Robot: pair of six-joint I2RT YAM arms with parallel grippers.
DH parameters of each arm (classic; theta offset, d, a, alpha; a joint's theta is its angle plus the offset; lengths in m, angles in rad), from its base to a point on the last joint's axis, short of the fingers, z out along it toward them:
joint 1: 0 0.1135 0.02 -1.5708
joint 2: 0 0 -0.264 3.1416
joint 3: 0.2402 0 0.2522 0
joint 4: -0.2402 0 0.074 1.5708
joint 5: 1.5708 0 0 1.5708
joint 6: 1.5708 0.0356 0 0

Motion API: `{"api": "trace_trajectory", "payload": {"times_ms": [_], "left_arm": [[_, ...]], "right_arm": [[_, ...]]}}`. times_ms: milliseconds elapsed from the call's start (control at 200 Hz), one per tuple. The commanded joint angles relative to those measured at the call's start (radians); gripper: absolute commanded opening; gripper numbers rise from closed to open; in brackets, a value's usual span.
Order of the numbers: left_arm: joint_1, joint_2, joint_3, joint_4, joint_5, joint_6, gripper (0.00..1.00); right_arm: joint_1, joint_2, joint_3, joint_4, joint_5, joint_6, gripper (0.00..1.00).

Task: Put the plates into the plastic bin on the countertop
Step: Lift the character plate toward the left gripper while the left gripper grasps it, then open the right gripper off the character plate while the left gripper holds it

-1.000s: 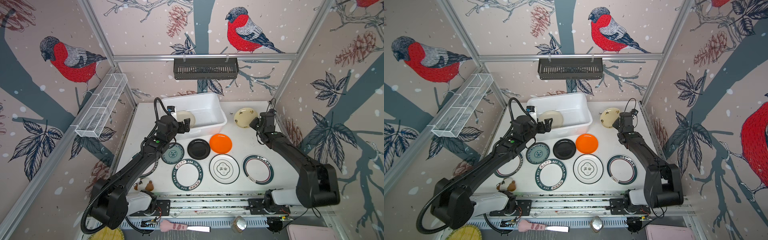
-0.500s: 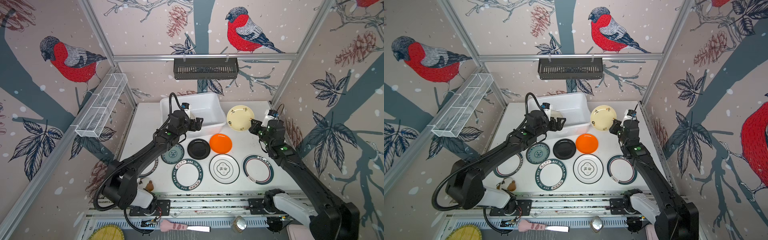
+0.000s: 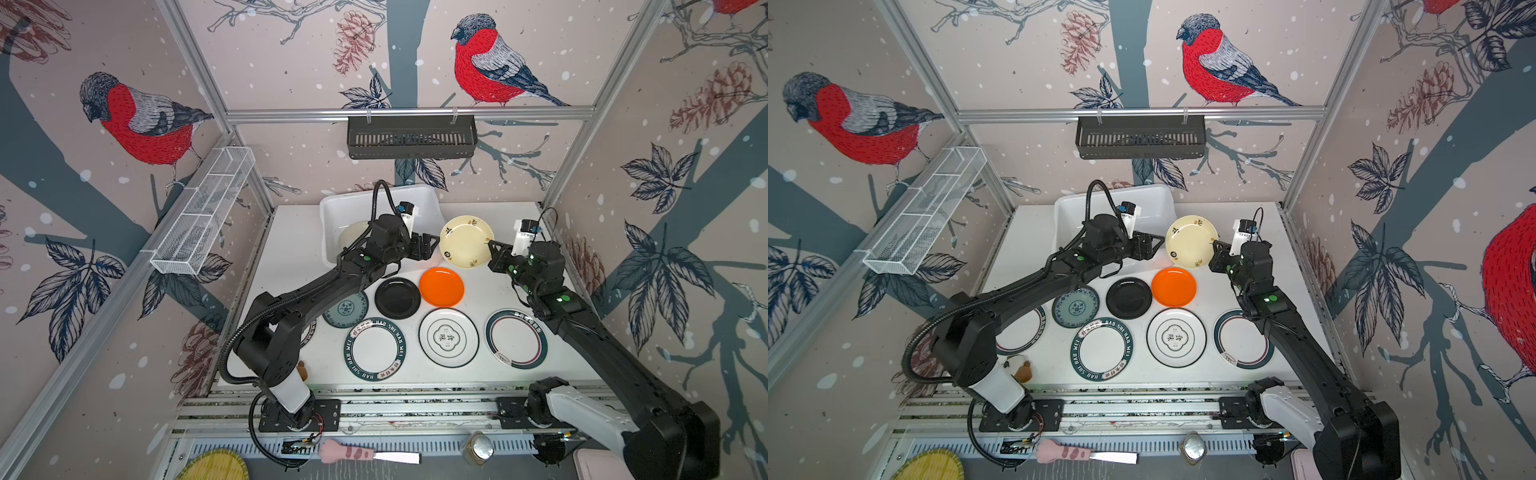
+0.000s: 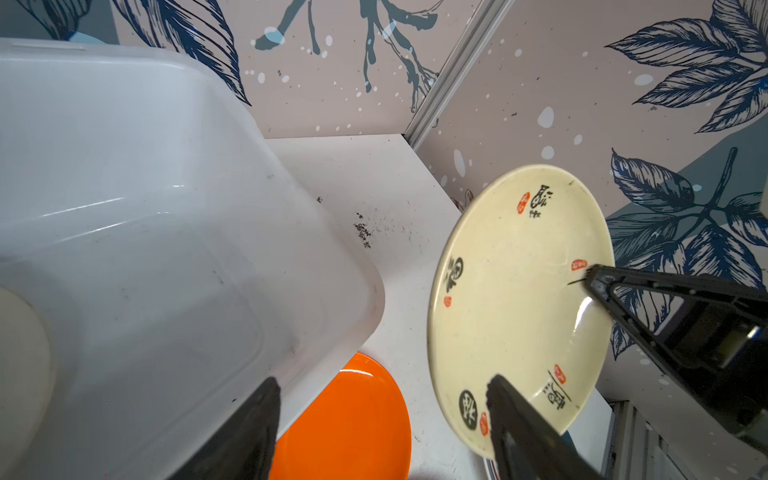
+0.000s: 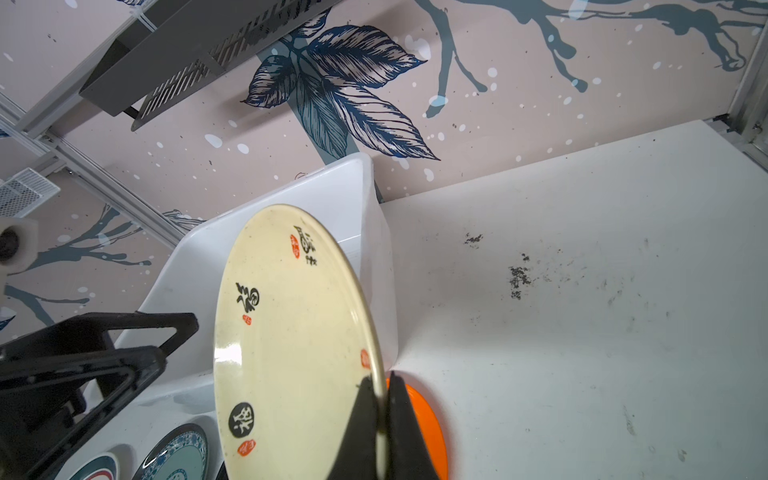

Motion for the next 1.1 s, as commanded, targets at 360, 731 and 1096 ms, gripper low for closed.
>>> {"api": "trace_trajectory", "payload": {"times_ms": [360, 731, 1096], "left_arm": [[-0.021, 0.086, 0.067, 0.091, 0.124, -0.084, 0.3], [-0.03, 0.085, 0.061, 0.092, 0.125, -0.091, 0.27], [-0.035, 0.094, 0.067, 0.09, 0.125, -0.09, 0.09]], "right_arm": [[-0.004, -0.052, -0.041, 0.08, -0.034, -0.016, 0.0], [-0.007, -0.055, -0.067, 0.105, -0.05, -0.02, 0.0], [-0.008, -0.059, -0.079, 0.123, -0.053, -0.013, 0.0]]}}
